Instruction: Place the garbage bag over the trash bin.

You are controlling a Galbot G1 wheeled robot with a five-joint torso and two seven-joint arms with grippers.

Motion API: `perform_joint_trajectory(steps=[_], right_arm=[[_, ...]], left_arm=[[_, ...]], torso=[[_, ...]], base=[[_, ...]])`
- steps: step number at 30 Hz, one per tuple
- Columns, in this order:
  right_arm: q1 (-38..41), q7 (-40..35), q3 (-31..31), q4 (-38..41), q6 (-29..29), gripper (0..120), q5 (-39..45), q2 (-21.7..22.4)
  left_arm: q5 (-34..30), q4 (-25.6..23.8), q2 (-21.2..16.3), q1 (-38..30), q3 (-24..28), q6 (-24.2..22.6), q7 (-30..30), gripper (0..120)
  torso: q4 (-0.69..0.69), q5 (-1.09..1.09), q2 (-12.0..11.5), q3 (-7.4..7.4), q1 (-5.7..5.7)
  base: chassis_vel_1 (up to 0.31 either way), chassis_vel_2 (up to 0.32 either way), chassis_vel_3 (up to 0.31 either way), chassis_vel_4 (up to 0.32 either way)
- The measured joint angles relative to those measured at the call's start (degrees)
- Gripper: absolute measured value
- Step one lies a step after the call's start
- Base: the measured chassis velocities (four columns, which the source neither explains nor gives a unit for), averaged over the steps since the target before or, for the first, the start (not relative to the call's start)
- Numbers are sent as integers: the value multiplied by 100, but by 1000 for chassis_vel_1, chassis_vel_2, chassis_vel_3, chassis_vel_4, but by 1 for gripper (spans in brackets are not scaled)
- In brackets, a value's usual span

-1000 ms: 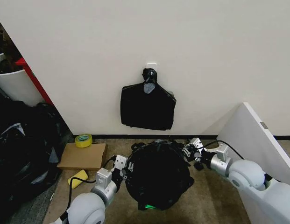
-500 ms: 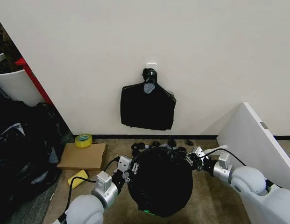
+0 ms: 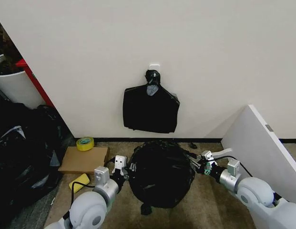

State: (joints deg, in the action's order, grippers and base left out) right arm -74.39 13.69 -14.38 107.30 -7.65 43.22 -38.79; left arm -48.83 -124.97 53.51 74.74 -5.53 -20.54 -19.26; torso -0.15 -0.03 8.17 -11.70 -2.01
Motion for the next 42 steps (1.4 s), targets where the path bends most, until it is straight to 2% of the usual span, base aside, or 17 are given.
perform_joint_trajectory(steps=[5,7,13,21,23,24,25,27,28,31,37,42], right_arm=[[-121,3,-57,-75,18,71,101,-69],[-120,-45,-58,-75,48,76,224,-88],[-170,-898,-354,-156,-40,98,767,-297],[-429,-1053,-728,-109,-11,100,1000,-418],[-521,-836,-768,12,19,100,1143,-415],[-625,-663,-833,75,49,100,1201,-412],[-757,-381,-871,134,121,100,1250,-397],[-1005,67,-908,227,266,100,1254,-389],[-1214,307,-935,302,364,100,1194,-414],[-1402,493,-949,368,450,100,1038,-463],[-1795,882,-910,411,628,100,665,-652],[-2228,1516,-827,409,726,100,259,-711]], left_arm=[[62,15,-46,-34,-2,-92,68,1],[79,24,-63,-39,-2,-121,74,1],[-147,176,54,-143,-71,-137,-254,1],[-1014,211,212,-173,-206,-249,-879,1],[-1354,171,243,-135,-237,-289,-1088,1],[-1478,171,248,-163,-245,-307,-1168,1],[-1652,171,255,-203,-272,-324,-1283,1],[-1911,174,256,-277,-285,-374,-1443,1],[-2051,207,251,-348,-288,-404,-1524,1],[-2130,251,239,-406,-291,-422,-1585,1],[-2342,355,181,-525,-383,-442,-1718,1],[-2494,411,132,-594,-514,-461,-1766,1]], torso=[[-1,0,0,0,0],[0,-1,0,0,0],[1,-1,0,0,0],[-3,-1,0,0,0],[5,-1,0,0,0],[5,0,0,0,0],[-1,4,0,0,0],[1,-3,0,0,0],[-2,-1,0,0,0],[-3,4,0,0,0],[0,0,0,0,0],[0,0,0,0,0]], base=[[0,0,0,0],[0,0,0,0],[0,0,0,0],[0,0,0,0],[0,0,0,0],[0,0,0,0],[0,0,0,0],[0,0,0,0],[0,0,0,0],[0,0,0,0],[0,0,0,0],[0,0,0,0]])
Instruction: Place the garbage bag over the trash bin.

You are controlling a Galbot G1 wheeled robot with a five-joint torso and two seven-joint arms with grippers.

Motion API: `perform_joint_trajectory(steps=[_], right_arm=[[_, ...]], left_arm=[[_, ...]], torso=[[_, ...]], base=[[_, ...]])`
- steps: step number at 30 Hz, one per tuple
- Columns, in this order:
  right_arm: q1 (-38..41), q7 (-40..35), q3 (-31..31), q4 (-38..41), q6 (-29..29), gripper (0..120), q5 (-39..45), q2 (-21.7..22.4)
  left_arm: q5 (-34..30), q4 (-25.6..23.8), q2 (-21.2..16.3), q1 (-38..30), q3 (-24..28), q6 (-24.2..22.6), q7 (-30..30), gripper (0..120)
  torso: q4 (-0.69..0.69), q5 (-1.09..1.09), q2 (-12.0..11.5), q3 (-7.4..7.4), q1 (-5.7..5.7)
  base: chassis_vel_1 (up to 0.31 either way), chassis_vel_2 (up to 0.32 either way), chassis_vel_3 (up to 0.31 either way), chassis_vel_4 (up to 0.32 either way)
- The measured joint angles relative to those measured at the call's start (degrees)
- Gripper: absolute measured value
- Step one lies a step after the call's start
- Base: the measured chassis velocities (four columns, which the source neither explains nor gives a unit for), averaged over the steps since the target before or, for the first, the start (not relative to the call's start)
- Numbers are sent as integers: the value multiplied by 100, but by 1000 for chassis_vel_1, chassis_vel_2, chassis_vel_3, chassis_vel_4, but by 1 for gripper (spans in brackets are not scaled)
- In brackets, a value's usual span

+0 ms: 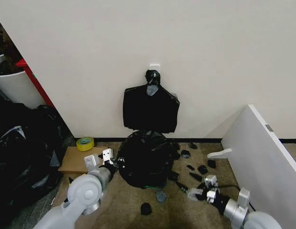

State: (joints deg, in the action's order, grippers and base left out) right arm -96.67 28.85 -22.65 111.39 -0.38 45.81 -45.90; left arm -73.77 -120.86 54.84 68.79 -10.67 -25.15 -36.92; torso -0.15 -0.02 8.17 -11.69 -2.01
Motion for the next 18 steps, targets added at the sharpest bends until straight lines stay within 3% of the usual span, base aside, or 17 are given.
perform_joint_trajectory(steps=[16,18], right_arm=[[265,-349,466,30,-264,100,257,-605],[322,-404,516,27,-305,91,248,-654]], left_arm=[[-12,-255,5,94,62,-84,43,1],[-3,-278,3,113,63,-95,49,1]], torso=[[0,0,0,0,0],[1,0,0,0,0]], base=[[0,0,0,0],[0,0,0,0]])
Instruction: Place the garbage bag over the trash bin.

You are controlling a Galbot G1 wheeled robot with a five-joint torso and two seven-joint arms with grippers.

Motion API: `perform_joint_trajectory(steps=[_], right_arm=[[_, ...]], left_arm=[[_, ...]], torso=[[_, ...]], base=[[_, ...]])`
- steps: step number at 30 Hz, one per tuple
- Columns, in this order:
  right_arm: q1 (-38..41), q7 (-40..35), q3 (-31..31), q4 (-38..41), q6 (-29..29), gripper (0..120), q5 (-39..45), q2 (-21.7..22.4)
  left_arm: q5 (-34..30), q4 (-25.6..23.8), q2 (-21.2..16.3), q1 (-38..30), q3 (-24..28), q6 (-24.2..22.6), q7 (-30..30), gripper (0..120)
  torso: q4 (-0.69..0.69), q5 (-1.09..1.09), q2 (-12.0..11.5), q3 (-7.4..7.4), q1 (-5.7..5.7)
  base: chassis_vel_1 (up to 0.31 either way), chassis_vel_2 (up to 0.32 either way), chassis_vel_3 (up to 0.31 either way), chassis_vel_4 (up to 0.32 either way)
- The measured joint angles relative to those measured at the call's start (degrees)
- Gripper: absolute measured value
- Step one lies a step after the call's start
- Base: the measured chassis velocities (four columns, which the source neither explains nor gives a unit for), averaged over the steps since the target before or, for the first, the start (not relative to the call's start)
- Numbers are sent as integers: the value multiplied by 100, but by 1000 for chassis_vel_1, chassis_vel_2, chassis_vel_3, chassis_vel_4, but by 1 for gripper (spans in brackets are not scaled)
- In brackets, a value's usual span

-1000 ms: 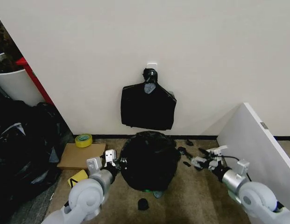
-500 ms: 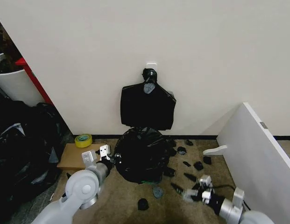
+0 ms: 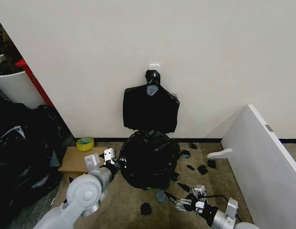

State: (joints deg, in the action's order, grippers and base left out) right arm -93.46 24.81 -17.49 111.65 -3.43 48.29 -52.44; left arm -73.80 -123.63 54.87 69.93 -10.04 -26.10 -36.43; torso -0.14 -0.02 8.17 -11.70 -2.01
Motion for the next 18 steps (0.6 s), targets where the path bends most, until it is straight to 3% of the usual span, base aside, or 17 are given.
perform_joint_trajectory(steps=[4,6,12,18], right_arm=[[19,-11,76,-5,-30,76,-37,-49],[18,-11,82,-6,-29,73,-41,-51],[-39,-38,94,-44,58,46,-57,-87],[-94,-14,140,-43,170,29,-92,-71]], left_arm=[[15,-24,4,25,-6,-9,7,1],[18,-26,5,29,-8,-10,9,1],[120,-82,51,147,-20,-33,37,1],[208,-101,81,227,-25,-35,91,1]], torso=[[-1,0,0,0,0],[-1,0,0,0,0],[-1,0,0,0,0],[-1,-1,0,0,0]], base=[[0,0,0,0],[0,0,0,0],[0,0,0,0],[0,0,0,0]])
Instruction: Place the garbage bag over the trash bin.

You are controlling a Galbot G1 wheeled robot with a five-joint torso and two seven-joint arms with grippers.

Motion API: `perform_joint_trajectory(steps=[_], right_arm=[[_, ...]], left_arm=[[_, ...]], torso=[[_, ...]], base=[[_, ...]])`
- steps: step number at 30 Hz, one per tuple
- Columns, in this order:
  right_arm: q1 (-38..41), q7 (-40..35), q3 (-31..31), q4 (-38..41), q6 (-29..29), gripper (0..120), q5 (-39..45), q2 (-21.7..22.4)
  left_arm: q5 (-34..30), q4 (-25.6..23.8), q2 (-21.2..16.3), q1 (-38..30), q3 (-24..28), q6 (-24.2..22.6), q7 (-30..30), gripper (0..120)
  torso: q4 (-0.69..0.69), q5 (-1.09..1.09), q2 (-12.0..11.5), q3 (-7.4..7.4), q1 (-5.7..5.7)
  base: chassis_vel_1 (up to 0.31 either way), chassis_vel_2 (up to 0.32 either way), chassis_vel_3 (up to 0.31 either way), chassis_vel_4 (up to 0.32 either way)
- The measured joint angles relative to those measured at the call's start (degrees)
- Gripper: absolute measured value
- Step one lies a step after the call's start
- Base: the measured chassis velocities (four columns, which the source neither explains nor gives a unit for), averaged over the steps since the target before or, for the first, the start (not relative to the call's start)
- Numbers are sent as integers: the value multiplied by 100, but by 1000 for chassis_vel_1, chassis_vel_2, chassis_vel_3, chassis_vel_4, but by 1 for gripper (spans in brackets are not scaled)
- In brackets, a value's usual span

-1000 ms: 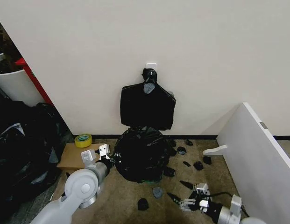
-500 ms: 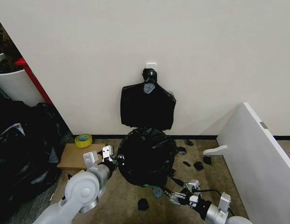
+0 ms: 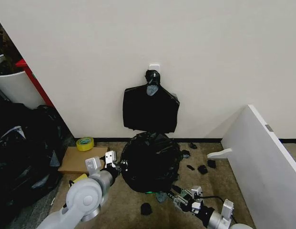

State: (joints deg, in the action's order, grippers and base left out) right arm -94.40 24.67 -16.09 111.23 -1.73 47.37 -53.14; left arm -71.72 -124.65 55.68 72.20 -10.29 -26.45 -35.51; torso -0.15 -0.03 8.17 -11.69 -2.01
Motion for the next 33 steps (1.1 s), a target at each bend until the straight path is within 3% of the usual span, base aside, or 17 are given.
perform_joint_trajectory(steps=[1,5,8,25,29,33], right_arm=[[0,0,0,0,0,29,0,0],[-22,79,72,17,53,7,13,30],[-54,109,90,30,53,0,-12,43],[342,-575,375,-534,68,0,-740,-170],[196,-543,256,-463,175,11,-930,-106],[-49,-476,30,-347,311,30,-1078,-20]], left_arm=[[0,0,0,0,0,0,0,1],[44,52,45,-39,-3,-1,4,1],[47,57,49,-37,-2,-1,5,1],[-8,-67,49,57,23,-66,-3,1],[0,-11,55,53,20,-63,-4,1],[12,69,77,-25,34,-42,-11,1]], torso=[[0,0,0,0,0],[0,0,0,0,0],[0,0,0,0,0],[1,-1,0,-1,0],[0,0,0,-1,0],[0,0,0,-1,0]], base=[[0,0,0,0],[0,0,0,0],[0,0,0,0],[0,0,0,0],[0,0,0,0],[0,0,0,0]])
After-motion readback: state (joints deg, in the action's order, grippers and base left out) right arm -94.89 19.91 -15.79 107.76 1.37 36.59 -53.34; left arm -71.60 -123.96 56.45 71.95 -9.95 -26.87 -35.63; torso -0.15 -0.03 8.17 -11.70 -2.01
